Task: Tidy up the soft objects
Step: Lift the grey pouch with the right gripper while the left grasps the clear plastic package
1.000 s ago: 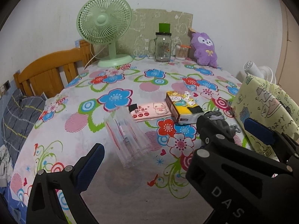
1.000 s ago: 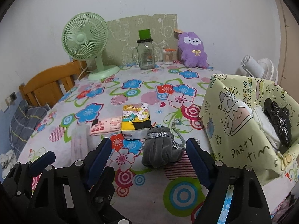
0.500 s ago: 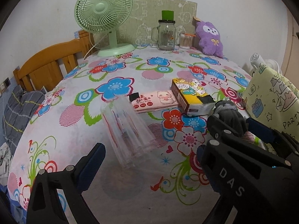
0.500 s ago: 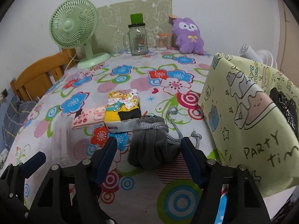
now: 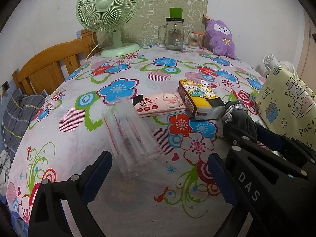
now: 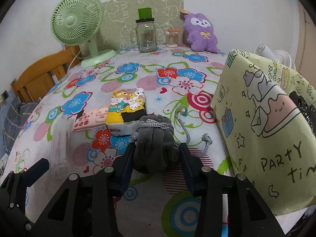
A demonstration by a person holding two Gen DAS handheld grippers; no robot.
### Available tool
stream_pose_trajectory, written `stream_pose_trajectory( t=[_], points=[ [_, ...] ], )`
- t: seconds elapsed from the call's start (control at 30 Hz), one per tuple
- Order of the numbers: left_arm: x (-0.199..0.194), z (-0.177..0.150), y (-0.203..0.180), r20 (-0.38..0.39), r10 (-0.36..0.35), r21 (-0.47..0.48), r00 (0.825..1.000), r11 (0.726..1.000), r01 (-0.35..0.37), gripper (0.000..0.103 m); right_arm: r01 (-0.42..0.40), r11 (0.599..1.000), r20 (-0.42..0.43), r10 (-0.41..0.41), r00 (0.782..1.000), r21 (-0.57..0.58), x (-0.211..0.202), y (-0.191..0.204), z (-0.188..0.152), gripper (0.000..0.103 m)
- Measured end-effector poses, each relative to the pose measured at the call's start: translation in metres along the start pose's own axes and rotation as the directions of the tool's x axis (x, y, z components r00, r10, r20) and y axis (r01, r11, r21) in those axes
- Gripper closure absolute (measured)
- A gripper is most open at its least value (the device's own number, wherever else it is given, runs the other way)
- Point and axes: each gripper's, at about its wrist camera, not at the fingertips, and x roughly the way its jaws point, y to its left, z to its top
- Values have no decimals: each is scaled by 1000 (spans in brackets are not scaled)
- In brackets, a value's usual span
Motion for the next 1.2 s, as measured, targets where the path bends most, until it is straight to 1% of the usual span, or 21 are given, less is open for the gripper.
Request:
stream_pose_trajectory(
  t=[0.2,0.5,0.7,1.1,1.2],
  points=[
    [-6,1,1,17,11,0,1000,1000,-11,5,-21,1000,4,21,1000,-18,-9,3,1,64],
    [-17,3,9,44,10,-29,999,1000,-9,5,-35,999,50,36,998,-37,-30,10,4,67],
    [-22,10,14,67,26,-42,997,999,-23,6,-42,998,73,45,996,-45,-36,14,10,67],
    [-12,26,23,69,58,-93,996,994,-51,11,-50,997,118,57,991,-63,-33,25,29,67],
    [-7,28,25,54,57,-104,997,993,-51,16,-49,997,117,57,991,-66,-28,27,32,67]
  ],
)
